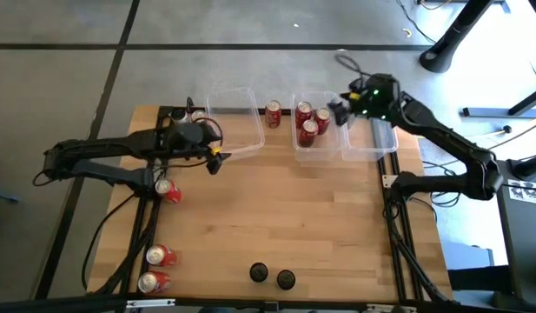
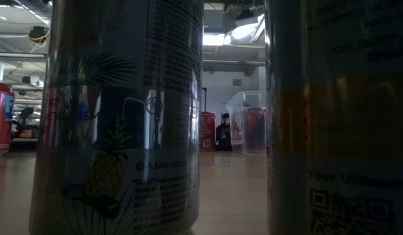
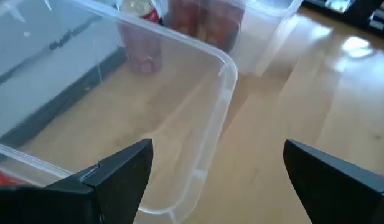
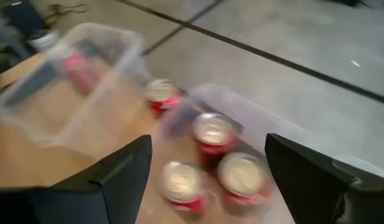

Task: Sort soda cans
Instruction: Adjust the left transparent bin

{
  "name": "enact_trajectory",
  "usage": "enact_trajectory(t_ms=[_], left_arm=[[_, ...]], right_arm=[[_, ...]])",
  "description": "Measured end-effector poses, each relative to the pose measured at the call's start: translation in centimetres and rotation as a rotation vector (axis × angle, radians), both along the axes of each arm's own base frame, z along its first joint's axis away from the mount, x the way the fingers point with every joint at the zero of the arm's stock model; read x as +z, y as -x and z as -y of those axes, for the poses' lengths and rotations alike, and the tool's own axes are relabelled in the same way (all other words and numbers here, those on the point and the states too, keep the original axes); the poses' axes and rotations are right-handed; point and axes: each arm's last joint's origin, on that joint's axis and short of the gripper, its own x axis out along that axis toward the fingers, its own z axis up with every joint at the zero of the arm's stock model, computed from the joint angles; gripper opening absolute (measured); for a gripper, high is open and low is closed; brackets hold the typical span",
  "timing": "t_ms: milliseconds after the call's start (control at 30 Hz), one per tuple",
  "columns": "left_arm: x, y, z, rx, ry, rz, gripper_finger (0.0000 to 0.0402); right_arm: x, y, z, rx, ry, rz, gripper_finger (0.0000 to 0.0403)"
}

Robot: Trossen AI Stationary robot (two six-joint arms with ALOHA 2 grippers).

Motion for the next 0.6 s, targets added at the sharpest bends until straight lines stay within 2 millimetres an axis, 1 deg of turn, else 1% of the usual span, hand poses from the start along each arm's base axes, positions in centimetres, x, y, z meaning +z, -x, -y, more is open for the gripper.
enact_trajectory(t_ms=[100, 233, 400, 500, 600], left_arm=[[0.0, -0.8, -0.4, -0.018, 0.001, -0.038, 0.0347], [-0.7, -2.0, -1.1, -0.051, -0.025, -0.113, 0.0347], [-2.6, -3.2, -2.2, -0.085, -0.018, -0.223, 0.0342], [-3.5, -3.8, -3.0, -0.098, -0.035, -0.270, 0.0318], [-4.4, -4.2, -3.5, -0.122, -0.055, -0.329, 0.0278]], right_arm=[[-0.2, -1.6, -1.3, 0.054, 0.019, -0.012, 0.0312], [-0.7, -3.2, -2.4, 0.069, 0.045, -0.040, 0.0312], [-1.5, -4.5, -3.0, 0.107, 0.038, -0.070, 0.0312], [-2.0, -5.1, -3.1, 0.122, 0.028, -0.091, 0.0312], [-2.5, -5.6, -3.2, 0.135, 0.026, -0.116, 0.0312]])
